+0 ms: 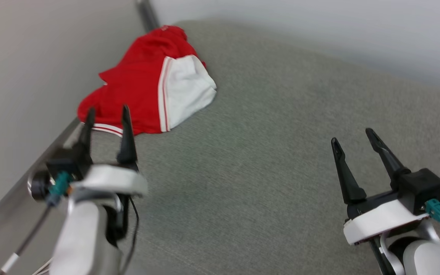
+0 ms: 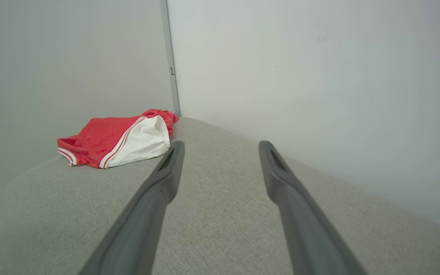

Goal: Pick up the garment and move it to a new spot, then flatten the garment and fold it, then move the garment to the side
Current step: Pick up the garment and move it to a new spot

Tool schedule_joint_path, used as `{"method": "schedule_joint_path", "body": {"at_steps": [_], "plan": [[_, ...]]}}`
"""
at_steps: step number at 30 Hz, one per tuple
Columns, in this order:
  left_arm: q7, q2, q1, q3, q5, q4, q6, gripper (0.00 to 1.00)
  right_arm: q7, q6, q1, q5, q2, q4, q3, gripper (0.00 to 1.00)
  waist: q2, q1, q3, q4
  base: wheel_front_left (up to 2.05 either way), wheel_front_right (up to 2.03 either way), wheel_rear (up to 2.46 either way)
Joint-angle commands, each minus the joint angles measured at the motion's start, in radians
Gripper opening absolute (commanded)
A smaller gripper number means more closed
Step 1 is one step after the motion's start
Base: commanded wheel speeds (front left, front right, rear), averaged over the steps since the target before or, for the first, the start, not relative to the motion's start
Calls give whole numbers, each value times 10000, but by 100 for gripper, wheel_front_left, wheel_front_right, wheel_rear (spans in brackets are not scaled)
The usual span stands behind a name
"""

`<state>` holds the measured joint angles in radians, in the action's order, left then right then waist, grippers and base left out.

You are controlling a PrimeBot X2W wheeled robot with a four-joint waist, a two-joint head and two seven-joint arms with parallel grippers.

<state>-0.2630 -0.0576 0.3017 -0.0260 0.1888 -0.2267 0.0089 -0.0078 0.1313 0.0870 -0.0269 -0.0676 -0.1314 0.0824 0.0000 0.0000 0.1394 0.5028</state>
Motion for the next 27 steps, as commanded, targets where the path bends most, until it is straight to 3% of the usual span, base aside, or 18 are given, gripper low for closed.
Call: {"method": "schedule_joint_path", "body": {"at_steps": [1,5,9,18,22,27], "plan": [[-16,-234,858,182,20,-180,-30,100,91,-8,314,-98,-266,-189,187,100,0,0,1189,-912,0,0,0],[498,-695,2518,430,118,-384,-34,100,197,-8,863,-200,-723,-491,315,100,0,0,2434,-1661,0,0,0],[1636,-1516,3998,790,293,-473,-150,100,62,-8,1477,-268,-1001,-685,404,100,0,0,3528,-2417,0,0,0],[5648,-3438,5665,1475,1168,-2067,-694,100,-492,-8,2542,-352,-1105,-985,545,100,0,0,4829,-3668,0,0,0],[7579,-4157,5623,1911,1516,-3068,-431,100,-653,-8,2730,-364,-1051,-1137,581,100,0,0,5069,-4026,0,0,0],[9133,-4489,5286,2330,1912,-3849,-67,100,-735,-9,2790,-379,-1038,-1248,522,100,0,0,5257,-4219,0,0,0]]}}
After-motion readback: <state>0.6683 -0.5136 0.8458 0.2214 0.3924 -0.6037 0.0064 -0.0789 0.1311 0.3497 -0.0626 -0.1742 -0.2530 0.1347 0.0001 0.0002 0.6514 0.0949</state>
